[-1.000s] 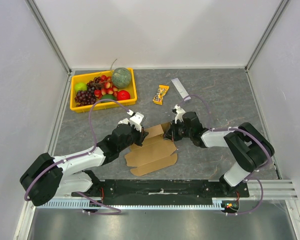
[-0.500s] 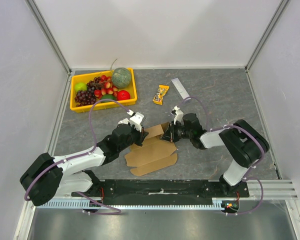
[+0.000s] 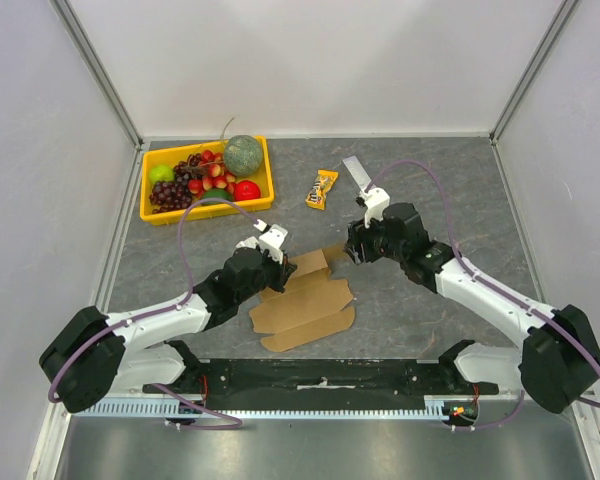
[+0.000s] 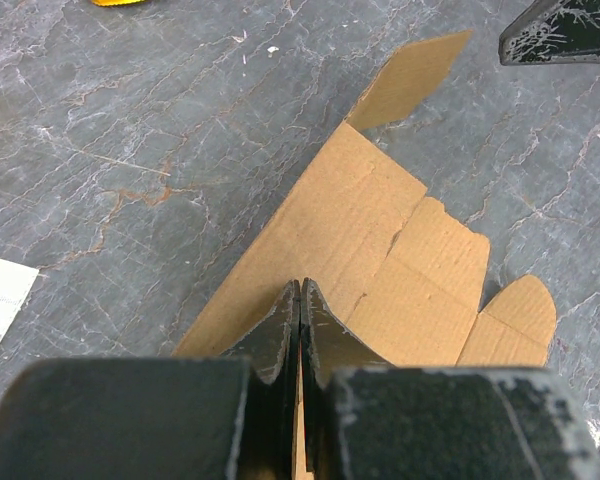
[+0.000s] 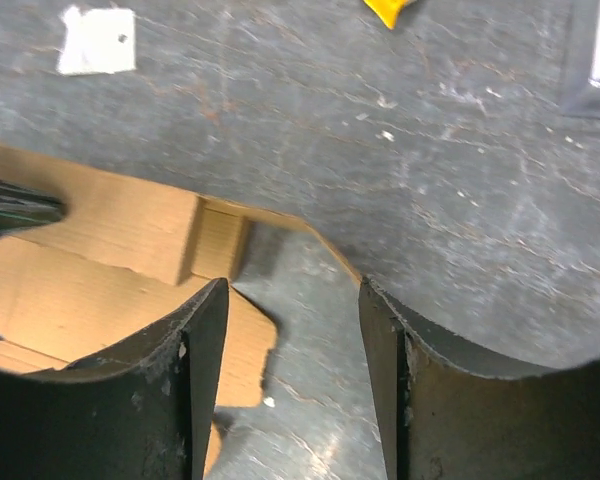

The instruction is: Fold the paper box

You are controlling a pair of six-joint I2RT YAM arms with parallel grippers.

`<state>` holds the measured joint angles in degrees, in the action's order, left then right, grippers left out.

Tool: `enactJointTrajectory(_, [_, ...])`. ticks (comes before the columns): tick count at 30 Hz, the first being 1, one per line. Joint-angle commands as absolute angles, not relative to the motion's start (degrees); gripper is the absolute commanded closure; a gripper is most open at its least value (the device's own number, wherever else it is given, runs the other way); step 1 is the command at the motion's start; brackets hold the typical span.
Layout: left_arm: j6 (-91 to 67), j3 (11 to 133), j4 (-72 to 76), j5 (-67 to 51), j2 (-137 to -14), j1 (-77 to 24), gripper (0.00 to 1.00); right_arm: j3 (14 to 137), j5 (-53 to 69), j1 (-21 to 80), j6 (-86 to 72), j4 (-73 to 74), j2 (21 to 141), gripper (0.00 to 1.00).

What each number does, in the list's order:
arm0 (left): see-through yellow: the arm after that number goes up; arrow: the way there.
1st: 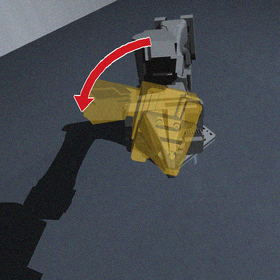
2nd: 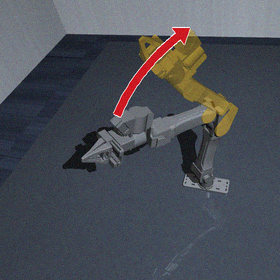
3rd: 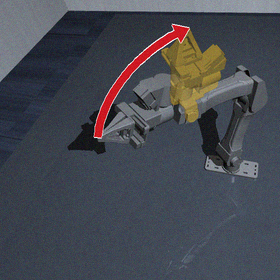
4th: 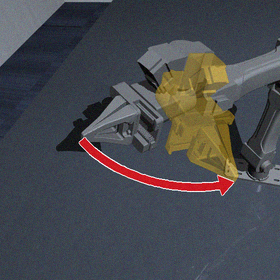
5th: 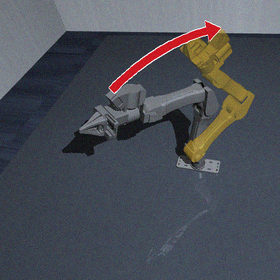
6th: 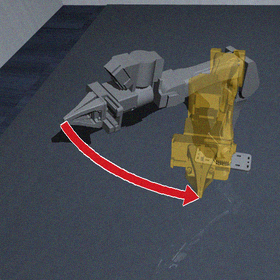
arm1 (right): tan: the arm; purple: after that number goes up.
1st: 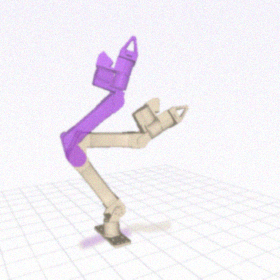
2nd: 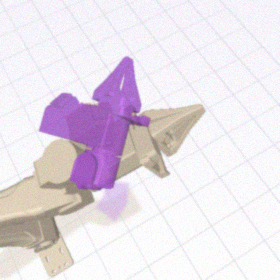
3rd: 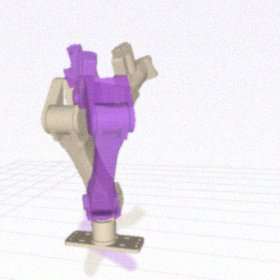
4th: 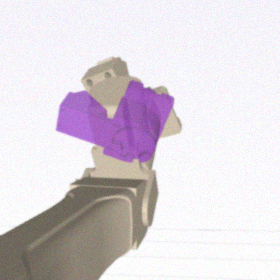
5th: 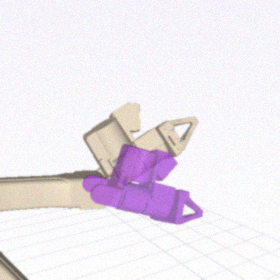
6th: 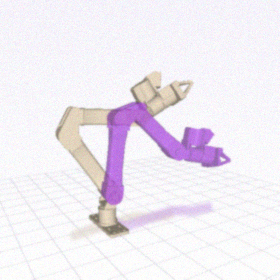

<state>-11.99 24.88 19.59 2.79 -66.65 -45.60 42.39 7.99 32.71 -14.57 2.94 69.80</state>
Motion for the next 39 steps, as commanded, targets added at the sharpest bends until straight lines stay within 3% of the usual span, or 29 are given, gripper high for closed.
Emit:
enactJointTrajectory(1, [-13.01, 25.14, 18.19, 2.55, -65.74, -45.53, 0.98, 46.84, 0.35, 32.43, -8.61, 15.28, 70.92, 0.37])
enactJointTrajectory(18, [-13.01, 25.40, 17.93, 2.37, -65.65, -45.44, 0.98, 53.00, 2.54, 32.34, -0.79, 14.51, 80.86, 0.37])
enactJointTrajectory(39, [-12.92, 25.22, 17.67, 2.55, -65.48, -45.44, 0.98, 54.76, 9.31, 32.17, 0.44, 13.45, 87.01, 0.69])
